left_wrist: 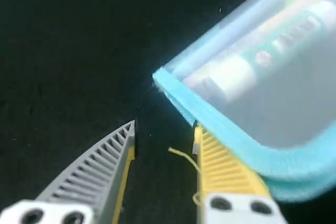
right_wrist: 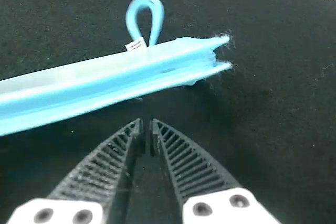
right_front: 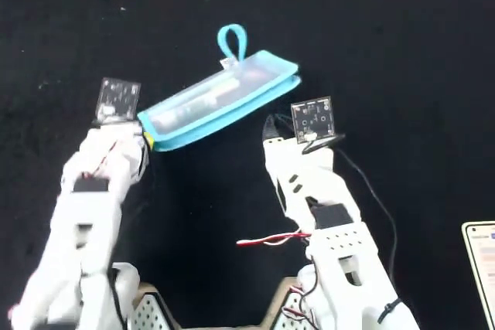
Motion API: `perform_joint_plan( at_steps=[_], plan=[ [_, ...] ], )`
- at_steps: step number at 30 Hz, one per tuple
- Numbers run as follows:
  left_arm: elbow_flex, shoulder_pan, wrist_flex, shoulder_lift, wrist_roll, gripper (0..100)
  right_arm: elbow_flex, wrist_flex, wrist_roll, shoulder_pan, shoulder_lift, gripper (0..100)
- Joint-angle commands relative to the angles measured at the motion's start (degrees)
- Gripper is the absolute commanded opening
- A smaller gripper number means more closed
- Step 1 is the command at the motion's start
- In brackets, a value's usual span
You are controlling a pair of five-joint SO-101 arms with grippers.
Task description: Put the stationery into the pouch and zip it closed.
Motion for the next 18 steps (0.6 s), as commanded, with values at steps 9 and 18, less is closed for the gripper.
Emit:
perform_joint_plan(
  at_steps=[9,18],
  plan=[
    [-27.0,-5.6,12.8,28.6,0.6,18,-1.8,-1.5,0.7,-1.9,0.0,1.8],
    [-30.5,-8.0,26.4,29.2,0.8,18,-1.7,-1.5,0.4,-2.6,0.0,2.1]
  ],
)
